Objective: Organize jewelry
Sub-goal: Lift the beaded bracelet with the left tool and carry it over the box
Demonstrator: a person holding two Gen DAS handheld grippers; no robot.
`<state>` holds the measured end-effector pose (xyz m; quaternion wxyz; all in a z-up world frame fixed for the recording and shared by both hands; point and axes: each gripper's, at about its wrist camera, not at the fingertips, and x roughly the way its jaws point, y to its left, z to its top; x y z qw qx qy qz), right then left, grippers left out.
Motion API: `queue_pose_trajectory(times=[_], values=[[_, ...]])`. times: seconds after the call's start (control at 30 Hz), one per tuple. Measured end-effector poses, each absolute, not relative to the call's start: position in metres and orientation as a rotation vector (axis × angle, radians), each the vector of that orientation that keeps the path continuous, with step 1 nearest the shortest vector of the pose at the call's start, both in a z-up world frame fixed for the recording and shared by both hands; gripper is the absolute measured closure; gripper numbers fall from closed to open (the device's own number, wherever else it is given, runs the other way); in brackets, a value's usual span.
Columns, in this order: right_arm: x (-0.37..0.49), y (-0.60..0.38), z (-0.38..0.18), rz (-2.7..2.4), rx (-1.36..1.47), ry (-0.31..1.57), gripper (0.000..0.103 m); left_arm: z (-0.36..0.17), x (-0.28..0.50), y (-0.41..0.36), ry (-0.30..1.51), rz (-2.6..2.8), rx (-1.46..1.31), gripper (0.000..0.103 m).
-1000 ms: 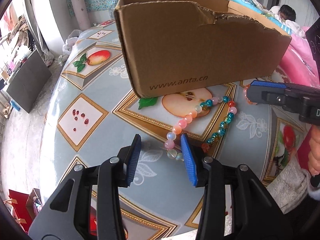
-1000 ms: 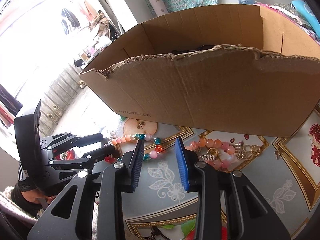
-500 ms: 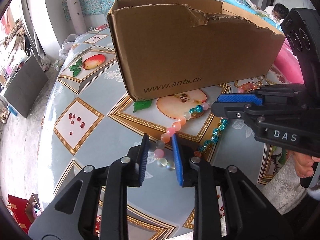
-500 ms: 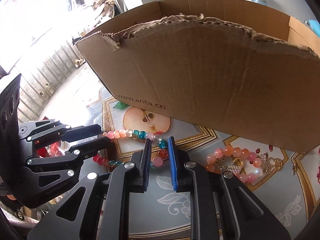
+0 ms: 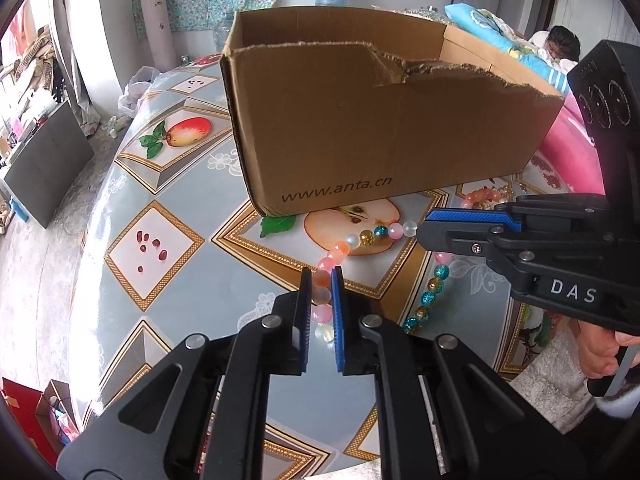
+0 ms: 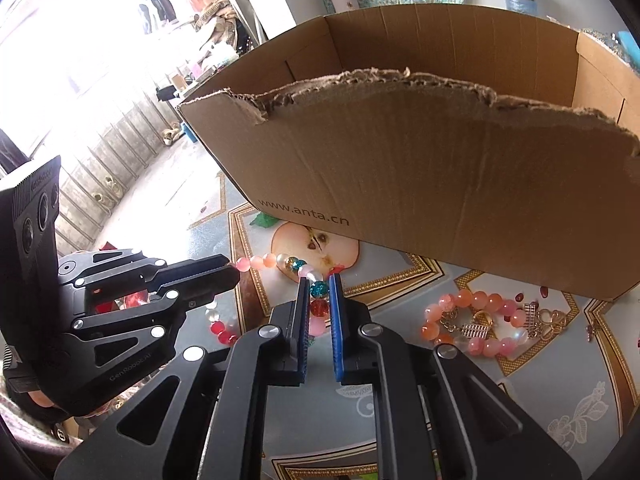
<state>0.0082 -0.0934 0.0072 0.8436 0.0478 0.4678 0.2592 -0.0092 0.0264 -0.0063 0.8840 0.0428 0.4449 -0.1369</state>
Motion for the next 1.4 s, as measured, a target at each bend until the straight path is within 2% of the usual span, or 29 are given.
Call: queue_pose_trajectory(times=[0.53, 0.7, 0.9, 1.1, 1.3, 1.4], values=[[-0.056, -0.124, 0.083, 0.552, 0.099, 0.764, 0.093, 0.081, -0.073, 0.011, 0.687, -0.324, 0.104, 0.095], [-0.066, -0.137, 0.125, 0.562, 0.093, 0.65, 0.093, 0.124, -0.074, 0.005, 0.579, -0.365, 0.09, 0.095], [-0.03, -0.147, 0.17, 0.55, 0.09, 0.556, 0.093, 0.173, -0.039, -0.005, 0.468, -0.401, 0.089, 0.094], [0.046, -0.157, 0.164, 0.562, 0.155, 0.667, 0.093, 0.17, 0.037, -0.007, 0.551, -0.394, 0.055, 0.095], [0.113, -0.154, 0.121, 0.564, 0.228, 0.895, 0.093, 0.116, 0.099, 0.006, 0.772, -0.357, -0.004, 0.094], [0.139, -0.14, 0.104, 0.568, 0.211, 0.973, 0.093, 0.098, 0.114, 0.011, 0.827, -0.334, -0.001, 0.094]])
